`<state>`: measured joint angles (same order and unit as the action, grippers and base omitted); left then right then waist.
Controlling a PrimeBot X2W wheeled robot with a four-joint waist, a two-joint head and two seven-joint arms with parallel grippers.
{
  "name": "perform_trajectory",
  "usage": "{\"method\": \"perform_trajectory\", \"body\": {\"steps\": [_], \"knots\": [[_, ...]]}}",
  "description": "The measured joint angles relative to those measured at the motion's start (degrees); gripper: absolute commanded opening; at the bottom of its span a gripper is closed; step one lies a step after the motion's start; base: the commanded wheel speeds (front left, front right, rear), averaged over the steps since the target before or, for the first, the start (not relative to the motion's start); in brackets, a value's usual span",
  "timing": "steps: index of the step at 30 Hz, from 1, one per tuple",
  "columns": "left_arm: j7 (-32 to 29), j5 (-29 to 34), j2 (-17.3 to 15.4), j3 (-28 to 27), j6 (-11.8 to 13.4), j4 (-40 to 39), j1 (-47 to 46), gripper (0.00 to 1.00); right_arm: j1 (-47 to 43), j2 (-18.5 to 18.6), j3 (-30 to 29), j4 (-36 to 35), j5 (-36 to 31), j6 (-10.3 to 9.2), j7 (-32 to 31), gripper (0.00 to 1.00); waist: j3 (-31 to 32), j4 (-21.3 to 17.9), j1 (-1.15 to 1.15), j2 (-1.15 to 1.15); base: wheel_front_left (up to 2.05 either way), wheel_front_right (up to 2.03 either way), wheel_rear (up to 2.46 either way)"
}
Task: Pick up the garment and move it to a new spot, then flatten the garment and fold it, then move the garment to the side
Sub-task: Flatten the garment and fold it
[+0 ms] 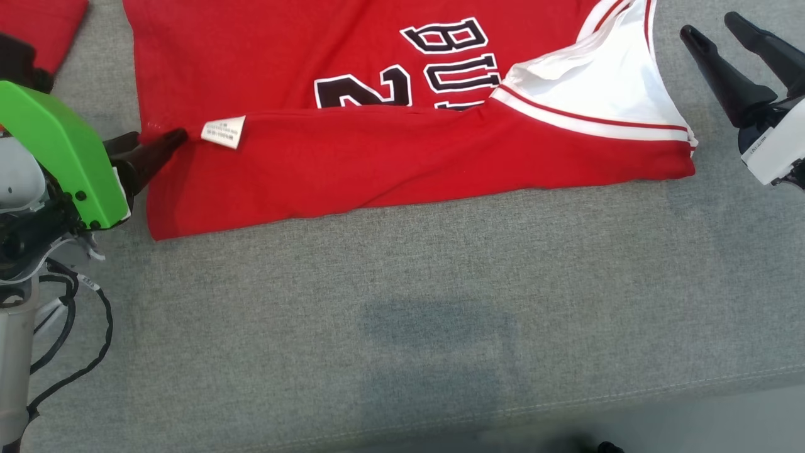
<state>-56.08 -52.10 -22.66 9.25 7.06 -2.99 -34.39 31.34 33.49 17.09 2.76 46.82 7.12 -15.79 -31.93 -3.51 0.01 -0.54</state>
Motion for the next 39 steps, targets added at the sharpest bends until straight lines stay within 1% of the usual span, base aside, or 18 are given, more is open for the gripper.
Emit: {"method": "perform_trajectory", "body": {"steps": [5,10,12,16,19,20,24,29,33,39], "knots": [[3.9,0.5,1.4,-1.8,0.0,0.8,0.1,1.0,-0.6,-0.3,-1.2,1.6,-1.6,0.0,4.3,1.0,1.6,0.3,0.0,0.0,0.0,0.0,0.0],[9.7,0.8,2.6,-3.5,-0.2,-0.1,2.6,1.0,-5.2,-0.3,-1.0,2.9,-4.6,0.0,8.3,1.0,3.8,0.4,0.0,0.0,0.0,0.0,0.0],[12.7,1.6,4.1,-3.8,-0.5,-0.9,4.7,1.0,-7.8,-0.3,-0.8,3.8,-5.0,-0.08,9.4,1.0,4.8,0.5,0.0,0.0,0.0,0.0,0.0],[16.8,3.4,6.9,-2.6,-0.8,-1.6,9.2,1.0,-12.8,-1.0,-0.4,5.5,-5.0,-0.51,10.5,1.0,6.7,0.8,0.0,0.0,0.0,0.0,0.0],[18.4,3.4,8.6,-1.5,-0.8,-1.9,12.9,1.0,-15.1,-1.4,-0.3,5.8,-4.6,-0.78,11.0,1.0,7.5,1.4,0.0,0.0,0.0,0.0,0.0],[19.1,3.4,9.1,-1.3,-0.8,-1.9,13.7,1.0,-15.4,-1.7,-0.3,5.9,-4.4,-1.23,11.4,1.0,7.5,1.7,0.0,0.0,0.0,0.0,0.0],[21.8,3.5,10.7,-0.5,-1.1,-1.7,15.0,1.0,-15.7,-3.0,-0.2,6.7,-4.3,-1.24,12.6,1.0,7.2,2.7,0.0,0.0,0.0,0.0,0.0],[24.1,4.1,11.2,-0.2,-1.6,-0.9,15.4,1.0,-15.7,-3.4,0.1,7.8,-4.3,-1.67,13.1,1.0,6.5,3.6,0.0,0.0,0.0,0.0,0.0],[25.9,4.1,12.3,-0.1,-2.0,0.7,16.7,1.0,-15.7,-4.9,1.4,9.2,-4.4,-1.66,13.3,1.0,6.1,4.2,0.0,0.0,0.0,0.0,0.0],[27.0,4.1,12.7,0.3,-3.0,2.3,17.1,1.0,-15.7,-5.2,1.7,10.8,-4.5,-1.63,14.3,1.0,6.1,4.5,-0.01,0.0,0.0,0.0,0.0]]}}
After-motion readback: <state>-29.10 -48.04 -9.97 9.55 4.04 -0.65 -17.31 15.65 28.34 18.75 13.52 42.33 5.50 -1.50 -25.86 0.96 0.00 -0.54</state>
